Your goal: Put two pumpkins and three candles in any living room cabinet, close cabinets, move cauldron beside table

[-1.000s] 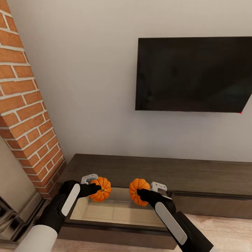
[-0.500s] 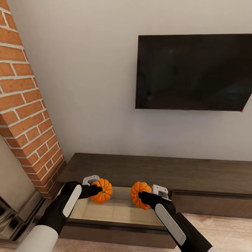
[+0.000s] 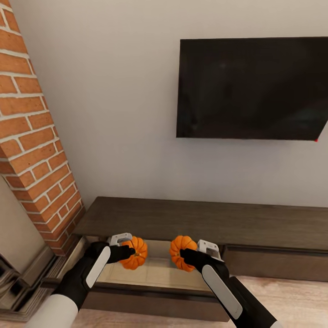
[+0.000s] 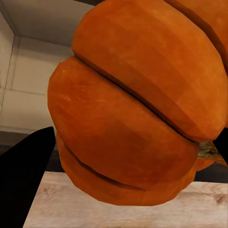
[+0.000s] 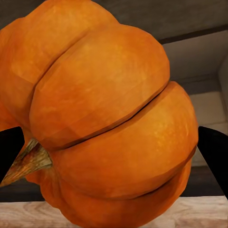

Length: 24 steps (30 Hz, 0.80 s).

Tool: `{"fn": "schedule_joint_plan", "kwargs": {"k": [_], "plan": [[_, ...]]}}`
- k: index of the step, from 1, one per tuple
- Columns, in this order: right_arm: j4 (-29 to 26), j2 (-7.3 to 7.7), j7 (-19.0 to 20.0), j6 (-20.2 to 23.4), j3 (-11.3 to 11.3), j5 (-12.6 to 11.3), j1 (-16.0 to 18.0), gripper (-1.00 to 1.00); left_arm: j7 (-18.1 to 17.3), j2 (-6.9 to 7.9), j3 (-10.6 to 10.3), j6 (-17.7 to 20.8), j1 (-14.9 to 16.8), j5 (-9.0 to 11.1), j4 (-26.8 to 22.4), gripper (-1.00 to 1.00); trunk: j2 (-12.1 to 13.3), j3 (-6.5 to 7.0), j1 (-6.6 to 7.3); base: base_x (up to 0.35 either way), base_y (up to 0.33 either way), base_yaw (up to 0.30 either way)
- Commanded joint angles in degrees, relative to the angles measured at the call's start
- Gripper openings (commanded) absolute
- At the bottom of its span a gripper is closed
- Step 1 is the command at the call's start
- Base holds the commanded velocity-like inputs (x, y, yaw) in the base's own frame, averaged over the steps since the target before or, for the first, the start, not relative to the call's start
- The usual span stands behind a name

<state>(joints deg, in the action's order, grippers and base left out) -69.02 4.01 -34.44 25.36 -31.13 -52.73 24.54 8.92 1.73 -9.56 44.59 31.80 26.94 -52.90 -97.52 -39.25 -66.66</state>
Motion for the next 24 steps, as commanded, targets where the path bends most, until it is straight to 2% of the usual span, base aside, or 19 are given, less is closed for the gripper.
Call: {"fn": "schedule_joint_plan", "kwargs": {"k": [1,5,12,24], "plan": [[-0.2,0.08,-0.47,0.01,-0.13,-0.4,0.07,-1.0,0.66,0.08,-0.28,0.04,0.07,0.58,0.01,-1.0,-0.45,-0.24,-0.22,0.0,0.0,0.0],[-0.32,0.11,-0.46,0.02,-0.1,-0.5,0.07,-1.0,0.66,0.11,-0.29,-0.09,0.06,0.57,0.06,-1.0,-2.05,-0.93,-1.1,0.0,0.0,-0.021],[-0.32,0.12,-0.44,0.04,-0.08,-0.92,0.07,-1.0,0.66,0.11,-0.29,-0.12,0.09,0.57,-0.09,-1.0,-4.86,-1.9,-2.64,0.0,0.0,-0.146],[-0.34,0.11,-0.38,0.04,-0.07,-0.97,0.07,-1.0,0.66,0.11,-0.28,-0.12,0.08,0.57,-0.23,-1.0,-9.67,-4.0,-5.27,0.0,0.0,-0.036]]}}
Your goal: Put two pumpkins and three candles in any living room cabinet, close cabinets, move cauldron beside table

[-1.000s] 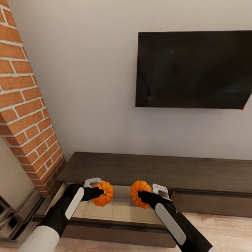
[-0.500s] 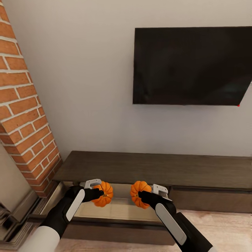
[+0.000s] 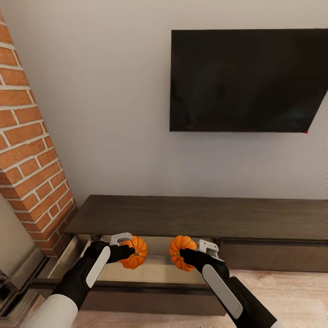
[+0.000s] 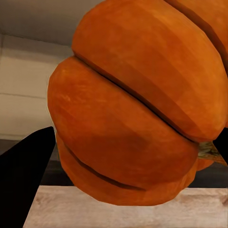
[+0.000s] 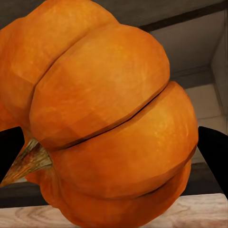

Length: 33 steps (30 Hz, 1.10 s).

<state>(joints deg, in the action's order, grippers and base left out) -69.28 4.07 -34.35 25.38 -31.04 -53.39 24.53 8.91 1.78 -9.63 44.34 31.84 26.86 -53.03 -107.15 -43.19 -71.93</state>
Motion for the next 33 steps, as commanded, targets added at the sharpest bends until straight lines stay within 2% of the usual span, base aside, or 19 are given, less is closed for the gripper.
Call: {"fn": "schedule_joint_plan", "kwargs": {"k": [1,6,21,25,33], "plan": [[0.0,0.02,-0.47,0.03,-0.16,-0.33,0.08,-1.0,0.67,0.07,-0.22,0.14,0.01,0.65,-0.1,-1.0,-0.45,-0.22,-0.22,0.0,0.0,-0.188],[-0.34,-0.01,-0.45,0.03,-0.16,-0.39,0.08,-1.0,0.62,0.14,-0.16,0.14,0.03,0.72,-0.2,-1.0,-2.45,-1.08,-1.32,0.0,0.0,-0.079],[-0.49,-0.03,-0.45,0.03,-0.08,-0.48,0.08,-1.0,0.58,0.45,0.13,0.22,0.01,0.86,-0.33,-1.0,-2.45,-1.03,-1.32,0.04,0.02,-0.03],[-0.52,-0.03,-0.45,0.02,-0.08,-0.48,0.08,-1.0,0.57,0.54,0.17,0.22,0.05,1.02,-0.32,-1.0,-2.45,-0.93,-1.32,0.011,0.154,-0.181],[-0.57,-0.03,-0.45,0.03,-0.09,-0.49,0.08,-1.0,0.55,0.64,0.19,0.22,0.04,1.16,-0.32,-1.0,-2.45,-0.9,-1.32,0.048,0.129,-0.025]]}}
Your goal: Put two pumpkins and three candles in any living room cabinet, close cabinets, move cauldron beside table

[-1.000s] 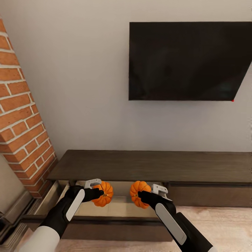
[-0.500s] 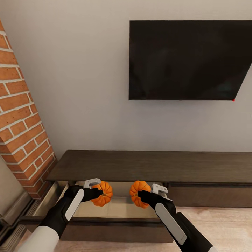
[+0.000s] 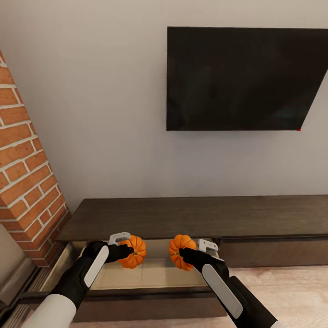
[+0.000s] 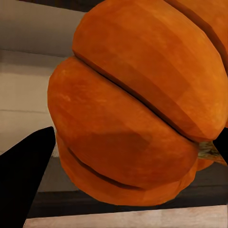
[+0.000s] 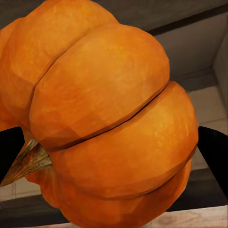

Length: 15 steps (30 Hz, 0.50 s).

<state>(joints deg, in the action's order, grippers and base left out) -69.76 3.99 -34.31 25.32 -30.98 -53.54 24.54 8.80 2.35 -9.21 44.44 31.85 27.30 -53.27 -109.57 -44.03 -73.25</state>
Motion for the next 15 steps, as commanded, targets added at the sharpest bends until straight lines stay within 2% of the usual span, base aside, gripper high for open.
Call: {"fn": "schedule_joint_plan", "kwargs": {"k": [1,7,15], "plan": [[-0.09,0.05,-0.5,0.08,-0.18,-0.33,0.07,-1.0,0.63,0.09,-0.22,0.12,0.0,0.76,-0.08,-1.0,-0.03,-0.06,0.0,0.03,0.061,-0.002],[-0.11,0.05,-0.5,0.07,-0.22,-0.31,0.07,-1.0,0.6,0.11,-0.2,0.12,-0.01,0.74,-0.08,-1.0,-0.03,-0.06,0.0,0.097,0.115,0.0],[0.06,0.04,-0.48,0.08,-0.22,-0.28,0.07,-1.0,0.6,0.02,-0.23,0.12,0.03,0.61,-0.02,-1.0,-0.03,-0.06,0.0,0.133,0.031,0.0]]}}
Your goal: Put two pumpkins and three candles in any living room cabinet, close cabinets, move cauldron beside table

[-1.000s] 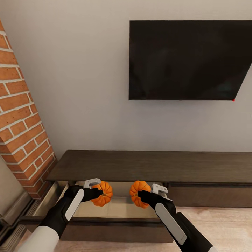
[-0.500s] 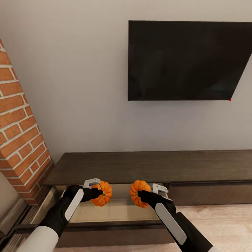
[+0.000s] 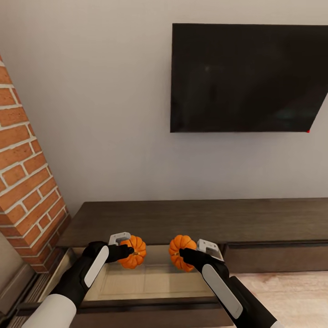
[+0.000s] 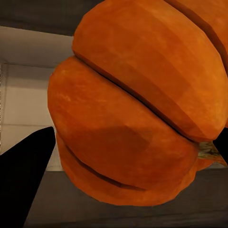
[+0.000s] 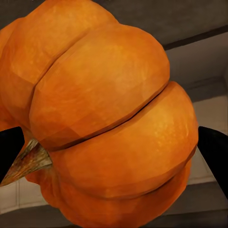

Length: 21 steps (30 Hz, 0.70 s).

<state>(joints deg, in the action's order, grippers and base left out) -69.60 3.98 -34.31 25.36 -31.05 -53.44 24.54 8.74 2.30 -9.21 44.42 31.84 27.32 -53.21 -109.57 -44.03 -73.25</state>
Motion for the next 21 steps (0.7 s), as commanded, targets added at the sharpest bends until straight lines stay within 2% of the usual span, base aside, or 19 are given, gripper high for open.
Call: {"fn": "schedule_joint_plan", "kwargs": {"k": [1,6,21], "plan": [[0.07,0.06,-0.47,0.03,-0.15,-0.39,0.07,-1.0,0.7,0.07,-0.23,0.15,0.04,0.54,-0.1,-1.0,-0.03,-0.06,0.0,0.03,0.005,0.0],[0.39,0.04,-0.49,0.04,-0.15,-0.37,0.07,-1.0,0.7,0.14,-0.12,0.15,0.03,0.63,-0.19,-1.0,-0.03,-0.06,0.0,0.01,0.001,0.0],[0.34,0.05,-0.5,0.04,-0.17,-0.38,0.07,-1.0,0.81,-0.16,-0.02,0.13,0.01,0.56,0.12,-1.0,-6.04,-2.75,-3.29,0.0,0.0,0.0]]}}
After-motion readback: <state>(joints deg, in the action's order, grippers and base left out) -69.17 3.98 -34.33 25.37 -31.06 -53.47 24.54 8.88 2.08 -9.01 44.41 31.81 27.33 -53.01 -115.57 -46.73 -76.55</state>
